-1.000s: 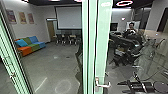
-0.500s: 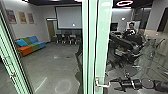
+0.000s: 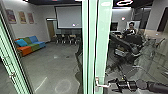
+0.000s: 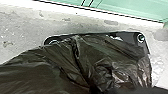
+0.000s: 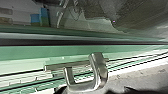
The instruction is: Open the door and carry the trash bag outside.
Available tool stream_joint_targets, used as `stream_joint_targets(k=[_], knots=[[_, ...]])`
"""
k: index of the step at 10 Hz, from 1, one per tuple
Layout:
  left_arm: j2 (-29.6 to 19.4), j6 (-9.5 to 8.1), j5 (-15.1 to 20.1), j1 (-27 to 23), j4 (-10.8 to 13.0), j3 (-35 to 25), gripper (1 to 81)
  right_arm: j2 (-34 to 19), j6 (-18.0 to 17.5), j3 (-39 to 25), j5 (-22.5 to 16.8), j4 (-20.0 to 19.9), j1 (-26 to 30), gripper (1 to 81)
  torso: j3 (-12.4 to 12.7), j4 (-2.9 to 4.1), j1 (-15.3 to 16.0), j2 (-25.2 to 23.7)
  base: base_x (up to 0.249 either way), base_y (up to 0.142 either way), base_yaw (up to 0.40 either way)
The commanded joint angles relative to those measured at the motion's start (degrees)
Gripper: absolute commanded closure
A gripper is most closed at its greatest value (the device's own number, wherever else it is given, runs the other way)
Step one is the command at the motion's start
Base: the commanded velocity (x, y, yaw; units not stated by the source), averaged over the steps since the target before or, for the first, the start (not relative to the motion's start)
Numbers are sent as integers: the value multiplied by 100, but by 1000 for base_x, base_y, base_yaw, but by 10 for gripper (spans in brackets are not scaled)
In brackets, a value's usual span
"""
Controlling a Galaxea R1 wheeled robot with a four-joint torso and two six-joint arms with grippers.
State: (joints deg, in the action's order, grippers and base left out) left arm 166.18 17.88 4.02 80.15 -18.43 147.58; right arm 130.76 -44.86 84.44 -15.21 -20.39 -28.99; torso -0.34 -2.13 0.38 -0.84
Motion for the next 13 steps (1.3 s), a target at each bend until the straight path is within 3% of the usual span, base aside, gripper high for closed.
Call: stream_joint_targets(k=[1,5,8,13], knots=[[-67,-13,345,-381,-64,-9,811,111,-137,132,-105,-114,855,10,0,0,0,0,0,0,0],[-102,-13,345,-373,-99,-1,811,639,-198,703,-149,-123,679,10,0,0,2,2,0,0,0],[-94,-13,345,-382,-90,-1,811,788,-523,1028,-157,-105,503,10,-2,0,5,2,0,0,0],[-94,-13,345,-382,-99,52,811,1218,-752,1599,-377,-87,582,10,-2,0,5,2,0,0,0]])
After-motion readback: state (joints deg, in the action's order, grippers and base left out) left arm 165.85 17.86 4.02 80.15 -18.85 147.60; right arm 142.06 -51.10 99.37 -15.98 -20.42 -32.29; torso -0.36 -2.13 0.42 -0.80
